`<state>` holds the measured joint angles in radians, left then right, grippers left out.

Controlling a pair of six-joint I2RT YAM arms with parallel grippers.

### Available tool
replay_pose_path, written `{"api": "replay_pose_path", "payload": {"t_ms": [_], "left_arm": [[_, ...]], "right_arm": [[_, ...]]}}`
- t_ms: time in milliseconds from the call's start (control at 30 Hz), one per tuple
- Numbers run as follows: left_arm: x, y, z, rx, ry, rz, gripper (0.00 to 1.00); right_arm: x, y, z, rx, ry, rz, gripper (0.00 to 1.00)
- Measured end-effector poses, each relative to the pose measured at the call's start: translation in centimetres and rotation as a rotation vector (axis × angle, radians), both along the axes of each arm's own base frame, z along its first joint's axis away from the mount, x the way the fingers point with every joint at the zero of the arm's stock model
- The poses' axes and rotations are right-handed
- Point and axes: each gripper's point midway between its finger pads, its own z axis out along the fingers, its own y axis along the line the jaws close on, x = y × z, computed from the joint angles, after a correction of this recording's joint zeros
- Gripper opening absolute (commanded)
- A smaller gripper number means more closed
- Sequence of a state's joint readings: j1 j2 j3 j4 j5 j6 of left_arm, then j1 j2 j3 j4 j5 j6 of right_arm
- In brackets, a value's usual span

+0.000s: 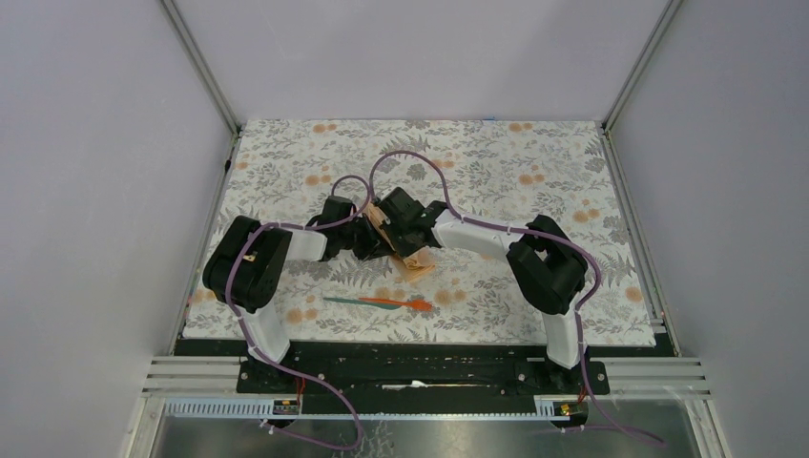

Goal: Fold the napkin into a case and place the utensils inside
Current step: Smooth out the smaller rectangle-folded napkin at the center of the board.

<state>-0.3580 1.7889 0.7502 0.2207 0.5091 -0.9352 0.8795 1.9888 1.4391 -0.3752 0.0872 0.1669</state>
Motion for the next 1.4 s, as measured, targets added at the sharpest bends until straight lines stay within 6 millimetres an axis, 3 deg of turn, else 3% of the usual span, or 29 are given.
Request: {"api": "replay_pose_path", "payload": {"t_ms": [167,300,433,567,767,1100,1400], "left_arm": [[-0.1,-0.2,0.0,-0.001,-0.003,-0.004,0.09],[-0.1,-0.2,0.2,0.004,-0.007,-0.004,0.2],[-0.7,0.0,0.7,0.031,-0.008,-0.011,0.27],[-1.1,0.3,1.9,0.037,-0.017,-0.014,0.28],[-1.3,0.3,3.5,0.015,-0.054,-0.012,0.14],[-3.0,0.4,0.0,0.034,0.034,-0.021,0.05],[-2.9,-0.2,-0.1,0.007,0.021,-0.024,0.02]], "right_arm": [[-0.5,0.7,-0.2,0.039,0.04,-0.027,0.0],[-0.6,1.0,-0.6,0.078,0.077,-0.049,0.0],[-0.3,0.4,-1.4,0.091,0.11,-0.079,0.0],[0.0,-0.6,-2.1,0.093,0.137,-0.111,0.0],[0.2,-0.6,-2.1,0.108,0.149,-0.118,0.0],[-0.1,-0.2,-1.9,0.131,0.166,-0.115,0.0],[-0.5,0.6,-0.8,0.18,0.189,-0.108,0.0]]}}
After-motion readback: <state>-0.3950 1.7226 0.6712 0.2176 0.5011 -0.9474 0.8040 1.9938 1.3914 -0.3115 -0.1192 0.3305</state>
